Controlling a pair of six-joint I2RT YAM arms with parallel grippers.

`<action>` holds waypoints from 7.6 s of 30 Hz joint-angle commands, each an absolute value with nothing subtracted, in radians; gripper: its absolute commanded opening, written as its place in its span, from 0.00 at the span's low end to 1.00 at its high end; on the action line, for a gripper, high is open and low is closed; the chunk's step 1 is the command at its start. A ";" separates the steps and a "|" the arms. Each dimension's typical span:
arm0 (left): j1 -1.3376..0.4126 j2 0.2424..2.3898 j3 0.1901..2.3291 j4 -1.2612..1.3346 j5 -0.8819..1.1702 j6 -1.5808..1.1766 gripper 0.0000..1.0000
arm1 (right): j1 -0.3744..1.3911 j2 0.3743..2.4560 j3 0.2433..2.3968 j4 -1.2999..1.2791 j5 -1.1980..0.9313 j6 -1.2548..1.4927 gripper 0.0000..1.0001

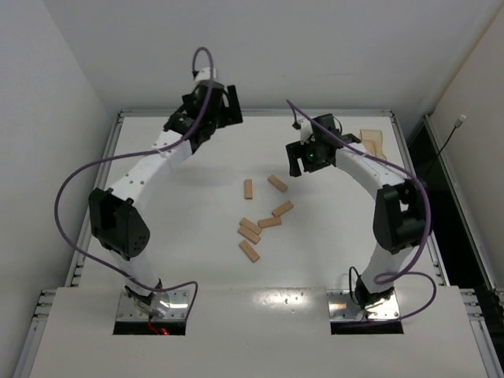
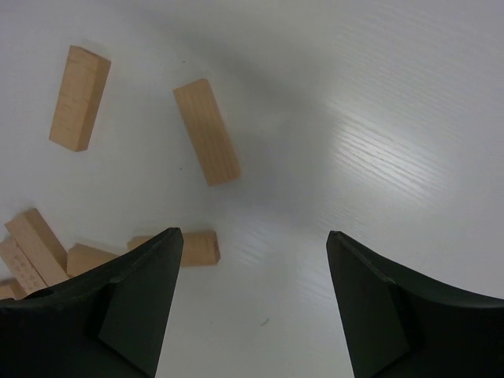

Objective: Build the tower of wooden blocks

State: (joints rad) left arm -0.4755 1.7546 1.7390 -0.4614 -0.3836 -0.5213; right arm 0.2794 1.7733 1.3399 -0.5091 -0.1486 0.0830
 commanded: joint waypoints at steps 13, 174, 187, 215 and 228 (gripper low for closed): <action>-0.176 1.626 1.554 -0.451 -0.267 -0.532 1.00 | 0.477 2.080 1.528 -0.480 0.055 0.038 0.71; -0.311 1.640 1.442 -0.513 0.227 -0.134 0.92 | 0.606 1.513 1.165 -0.422 0.288 -0.048 0.74; -0.767 1.934 1.517 -0.569 0.175 -0.104 0.66 | 0.098 1.330 1.034 -0.433 0.364 0.046 0.74; -0.856 2.252 1.691 -0.514 0.069 -0.087 0.38 | -0.095 1.318 1.025 -0.474 0.064 0.078 0.76; -0.897 2.106 1.721 -0.581 -0.403 -0.441 0.00 | -0.084 1.383 1.055 -0.474 0.025 0.107 0.76</action>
State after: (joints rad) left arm -0.8757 2.2024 1.6791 -0.5240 -0.1867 -0.2653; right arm -0.0891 1.3590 1.0248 -0.4873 0.0586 0.0807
